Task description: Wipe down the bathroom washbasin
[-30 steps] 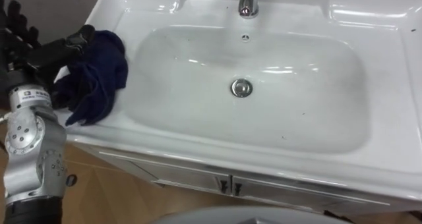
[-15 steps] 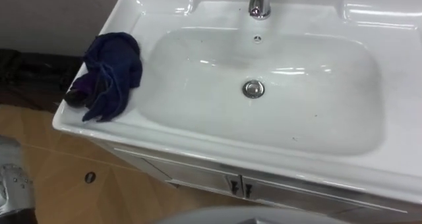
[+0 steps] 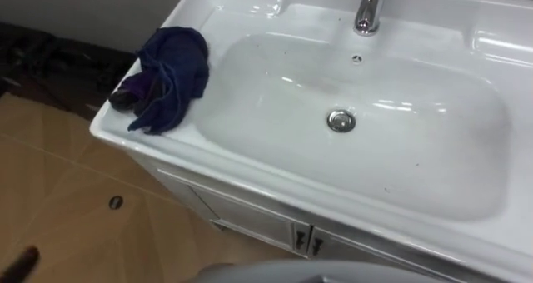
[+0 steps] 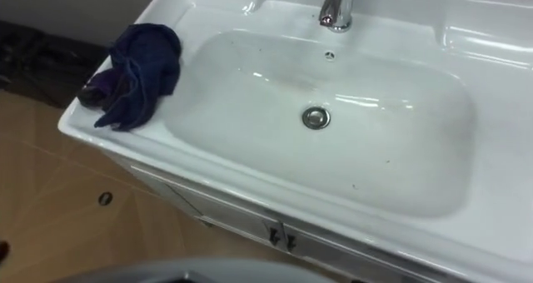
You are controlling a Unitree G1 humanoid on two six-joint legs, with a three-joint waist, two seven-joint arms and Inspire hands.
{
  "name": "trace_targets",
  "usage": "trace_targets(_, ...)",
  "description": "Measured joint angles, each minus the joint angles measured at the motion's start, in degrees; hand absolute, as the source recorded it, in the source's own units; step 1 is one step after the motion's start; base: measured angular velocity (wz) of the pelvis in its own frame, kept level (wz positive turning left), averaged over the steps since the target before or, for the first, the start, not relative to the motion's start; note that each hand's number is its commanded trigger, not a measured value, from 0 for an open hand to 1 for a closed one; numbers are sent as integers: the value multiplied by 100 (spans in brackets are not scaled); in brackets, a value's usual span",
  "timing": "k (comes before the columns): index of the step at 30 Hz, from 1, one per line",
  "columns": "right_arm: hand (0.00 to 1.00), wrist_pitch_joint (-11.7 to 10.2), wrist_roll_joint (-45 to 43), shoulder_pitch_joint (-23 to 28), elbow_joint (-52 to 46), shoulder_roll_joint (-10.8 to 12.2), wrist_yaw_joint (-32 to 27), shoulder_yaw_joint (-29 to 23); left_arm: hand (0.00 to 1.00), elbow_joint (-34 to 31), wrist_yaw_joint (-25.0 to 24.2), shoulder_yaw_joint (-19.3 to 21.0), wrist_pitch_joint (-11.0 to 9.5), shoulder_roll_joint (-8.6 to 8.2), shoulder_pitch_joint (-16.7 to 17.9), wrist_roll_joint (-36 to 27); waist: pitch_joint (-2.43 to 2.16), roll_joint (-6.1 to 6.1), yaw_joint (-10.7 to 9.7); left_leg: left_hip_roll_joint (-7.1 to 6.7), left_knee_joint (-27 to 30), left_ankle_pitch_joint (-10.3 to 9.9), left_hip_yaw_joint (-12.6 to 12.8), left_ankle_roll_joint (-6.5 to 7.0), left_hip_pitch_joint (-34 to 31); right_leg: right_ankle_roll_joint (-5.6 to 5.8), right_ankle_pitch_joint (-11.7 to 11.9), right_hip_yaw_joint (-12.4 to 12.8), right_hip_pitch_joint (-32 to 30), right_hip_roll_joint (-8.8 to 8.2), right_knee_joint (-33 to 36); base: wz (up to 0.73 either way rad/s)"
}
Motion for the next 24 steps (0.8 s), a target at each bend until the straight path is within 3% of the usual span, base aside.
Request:
trace_targets(3, 0, 69, -207, -143, 158, -20, 149, -8, 0, 1194, -536, -157, 252, -8, 45, 274, 7, 7, 12, -5, 104, -48, -35, 37, -57, 41, -28, -52, 51, -7, -7, 13)
trace_targets(8, 0, 70, -288, -175, 267, -118, 246, 170, 0, 1878, -1399, -769, 597, -62, 234, 1460, 11, 7, -15, -63, 256, -79, -139, 76, -194, 90, -39, -309, 49, -84, -2, 23)
trace_targets(12, 0, 103, -464, -396, 601, -222, 341, 357, 0, 2002, -2011, -1126, 812, -61, -9, 2656, 26, -34, -21, -109, 253, -59, -154, 109, -274, 132, -54, -456, 51, -137, 1, 18)
trace_targets(16, 0, 177, -650, -619, 814, -282, 447, 559, 0, 1941, -2424, -1301, 952, -64, -360, 3148, 55, -101, -37, -114, 259, -57, -139, 110, -291, 133, -54, -453, 48, -135, -16, 0)
trace_targets(19, 0, 268, -667, -803, 855, -280, 500, 767, 0, 1527, -2660, -1504, 1020, -60, -570, 3309, 108, -199, -167, -113, 325, -58, -121, 110, -386, 130, -52, -477, 9, -129, -12, 6)
trace_targets(24, 0, 254, -976, -844, 750, -191, 723, 802, 0, 1311, -3011, -1570, 1045, -61, -1017, 4138, 100, -392, -216, -101, 352, -62, -91, 113, -582, 121, -34, -469, -208, -119, 3, -1)
